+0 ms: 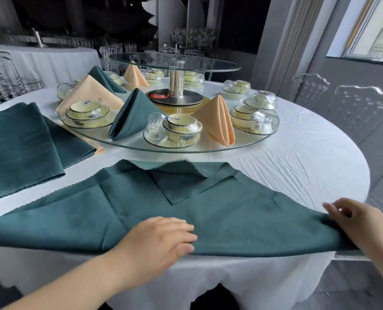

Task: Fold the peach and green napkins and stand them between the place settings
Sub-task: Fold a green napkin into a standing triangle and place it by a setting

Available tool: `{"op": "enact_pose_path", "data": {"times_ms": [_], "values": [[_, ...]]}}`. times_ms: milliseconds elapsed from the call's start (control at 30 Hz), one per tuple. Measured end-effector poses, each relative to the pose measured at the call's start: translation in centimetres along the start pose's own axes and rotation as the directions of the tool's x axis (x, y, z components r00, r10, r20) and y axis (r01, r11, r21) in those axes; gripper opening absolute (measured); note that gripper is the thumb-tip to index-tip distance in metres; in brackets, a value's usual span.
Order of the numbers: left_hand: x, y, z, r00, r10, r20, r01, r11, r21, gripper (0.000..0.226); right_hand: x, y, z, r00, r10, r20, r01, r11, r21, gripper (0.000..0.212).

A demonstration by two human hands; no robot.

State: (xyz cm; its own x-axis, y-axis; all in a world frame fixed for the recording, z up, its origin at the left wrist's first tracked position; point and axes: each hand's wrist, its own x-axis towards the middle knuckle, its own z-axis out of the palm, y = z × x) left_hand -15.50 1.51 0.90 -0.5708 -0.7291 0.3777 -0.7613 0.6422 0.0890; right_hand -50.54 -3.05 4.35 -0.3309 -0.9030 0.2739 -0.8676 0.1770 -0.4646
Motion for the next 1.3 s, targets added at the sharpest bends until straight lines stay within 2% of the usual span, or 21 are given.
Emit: {"op": "enact_pose_path", "data": {"times_ms": [67,167,267,333,500,600,700,767,833,900,933,967,1000,1033,1067,1167,1233,1300], "values": [[0.9,-0.6,-0.5,0.998,-0.036,-0.042,0.035,0.999,-0.028,0.065,0.2,-0.3,0.1,0.998,-0.037,-0.041,0.035,0.998,-0.051,0.024],[3.0,-2.0,-1.9,0.984,-0.18,0.011,0.18,0.983,-0.018,0.047,0.3,-2.1,0.4,0.977,-0.208,-0.049,0.206,0.977,-0.05,0.011],[4.0,-4.3,-1.8,0.919,-0.283,0.275,0.293,0.956,0.004,0.048,-0.3,-4.8,1.9,0.913,-0.386,0.135,0.378,0.922,0.082,0.009],[4.3,-5.2,-1.7,0.9,-0.277,0.337,0.29,0.957,0.012,0.048,-0.7,-6.6,3.3,0.835,-0.484,0.262,0.474,0.874,0.105,0.014],[5.0,-6.9,-0.7,0.914,-0.292,0.282,0.316,0.948,-0.043,0.044,0.2,-11.9,6.3,0.676,-0.657,0.332,0.668,0.737,0.098,0.04],[5.9,-7.4,-0.4,0.927,-0.299,0.228,0.318,0.947,-0.052,0.037,1.1,-15.3,8.2,0.558,-0.734,0.388,0.787,0.616,0.034,0.05],[6.8,-7.9,0.0,0.956,-0.245,0.159,0.241,0.969,0.046,0.031,1.8,-17.5,10.0,0.497,-0.752,0.433,0.839,0.544,-0.019,0.053],[7.2,-8.5,0.2,0.962,-0.243,0.122,0.237,0.969,0.064,0.041,2.2,-18.0,10.7,0.498,-0.764,0.41,0.843,0.538,-0.021,0.055],[7.6,-8.9,0.0,0.963,-0.27,-0.025,0.266,0.959,-0.093,0.057,2.4,-18.0,10.9,0.517,-0.781,0.349,0.829,0.558,0.02,0.066],[8.3,-9.5,-1.0,0.905,-0.385,-0.182,0.318,0.895,-0.313,0.042,2.4,-18.0,10.7,0.559,-0.781,0.277,0.796,0.6,0.083,0.079],[9.0,-9.8,-1.6,0.875,-0.438,-0.204,0.336,0.855,-0.395,0.028,2.5,-18.1,10.6,0.6,-0.762,0.244,0.765,0.636,0.101,0.079],[9.7,-10.2,-2.1,0.857,-0.468,-0.215,0.34,0.828,-0.446,0.018,2.8,-18.3,10.4,0.649,-0.733,0.206,0.724,0.678,0.132,0.07],[10.6,-10.5,-2.7,0.84,-0.488,-0.239,0.337,0.813,-0.474,0.019,3.2,-18.6,10.3,0.698,-0.699,0.155,0.673,0.714,0.19,0.053],[11.6,-11.0,-3.3,0.817,-0.512,-0.267,0.337,0.799,-0.498,0.027,3.8,-19.0,10.2,0.746,-0.655,0.122,0.611,0.745,0.266,0.032],[12.7,-11.5,-3.8,0.793,-0.537,-0.288,0.343,0.784,-0.517,0.034,4.5,-19.4,10.2,0.782,-0.614,0.105,0.553,0.761,0.339,0.026],[15.6,-12.9,-4.9,0.725,-0.618,-0.303,0.464,0.764,-0.448,0.041,6.9,-20.8,10.1,0.826,-0.546,0.14,0.445,0.784,0.434,0.039],[17.1,-13.7,-5.3,0.707,-0.65,-0.278,0.55,0.753,-0.362,0.04,8.4,-21.8,10.2,0.83,-0.521,0.198,0.414,0.815,0.405,0.04],[18.0,-14.6,-5.2,0.696,-0.685,-0.215,0.581,0.713,-0.393,0.033,9.6,-22.3,10.4,0.831,-0.487,0.269,0.379,0.85,0.366,0.04]]}}
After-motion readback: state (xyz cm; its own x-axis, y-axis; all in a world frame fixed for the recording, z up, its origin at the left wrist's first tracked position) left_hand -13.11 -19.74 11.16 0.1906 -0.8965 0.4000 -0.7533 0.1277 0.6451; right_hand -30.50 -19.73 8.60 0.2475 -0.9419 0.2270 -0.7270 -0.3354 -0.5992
